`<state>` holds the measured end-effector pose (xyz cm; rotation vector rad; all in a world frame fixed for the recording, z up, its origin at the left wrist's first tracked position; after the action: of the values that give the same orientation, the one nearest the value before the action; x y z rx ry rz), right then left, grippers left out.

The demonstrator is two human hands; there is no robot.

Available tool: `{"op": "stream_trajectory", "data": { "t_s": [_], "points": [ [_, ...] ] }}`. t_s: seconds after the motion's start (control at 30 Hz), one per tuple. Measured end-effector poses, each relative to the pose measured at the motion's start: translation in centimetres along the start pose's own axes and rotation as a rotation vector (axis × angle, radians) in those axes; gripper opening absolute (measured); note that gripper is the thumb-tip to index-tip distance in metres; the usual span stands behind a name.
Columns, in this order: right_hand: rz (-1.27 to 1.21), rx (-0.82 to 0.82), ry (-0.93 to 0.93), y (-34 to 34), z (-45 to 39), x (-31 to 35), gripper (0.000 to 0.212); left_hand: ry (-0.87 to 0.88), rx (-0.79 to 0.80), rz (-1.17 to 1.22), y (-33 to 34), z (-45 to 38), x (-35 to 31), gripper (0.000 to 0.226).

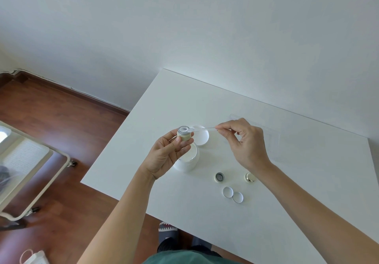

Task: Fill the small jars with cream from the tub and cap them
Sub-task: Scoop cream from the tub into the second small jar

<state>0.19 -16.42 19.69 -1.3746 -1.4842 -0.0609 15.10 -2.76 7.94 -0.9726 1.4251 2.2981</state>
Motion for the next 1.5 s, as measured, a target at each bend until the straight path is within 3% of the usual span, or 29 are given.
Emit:
{"op": "stream_trajectory", "data": {
  "t_s": [0.17,0.4,0.77,0.93,1.33,1.5],
  "points": [
    [-0.074,-0.033,0.057,-0.9,-0.6,-0.3,0.009,-0.001,-0.001,-0.025,0.1,-0.1,-0.1,0.032],
    [-0.235,-0.053,0.429,0.9,0.1,-3.3,0.010,-0.012,0.022,-0.033,-0.2,0.3,-0.3,0.034],
    [0.372,0.475,0.173,11.2,1.9,-2.9,0.020,0.004,-0.135,-0.068,-4.6,2.7,-1.1,0.032],
    [0.408,0.575,0.258,13.2,1.7,-3.1,0.018,0.023,-0.175,-0.029,-5.5,3.4,-1.2,0.033],
    [0.010,0.364,0.862,8.7,2.8,-7.5,0.019,-0.001,-0.170,-0.046,-5.8,3.0,-0.4,0.036],
    [-0.183,0.251,0.970,5.9,3.5,-8.5,0.013,-0.026,-0.149,-0.078,-4.9,2.3,0.4,0.033]
  ]
}}
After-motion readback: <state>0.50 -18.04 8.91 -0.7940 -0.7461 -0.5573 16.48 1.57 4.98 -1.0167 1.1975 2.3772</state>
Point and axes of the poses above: each hand's wrist, its own z-axis away from the middle knuckle, its own y-axis out of the palm, x = y × z, the point moved 5 cm from there along -z, towards the middle knuckle, and after that the axes turned 5 degrees about -x, right-handed, at the moved point
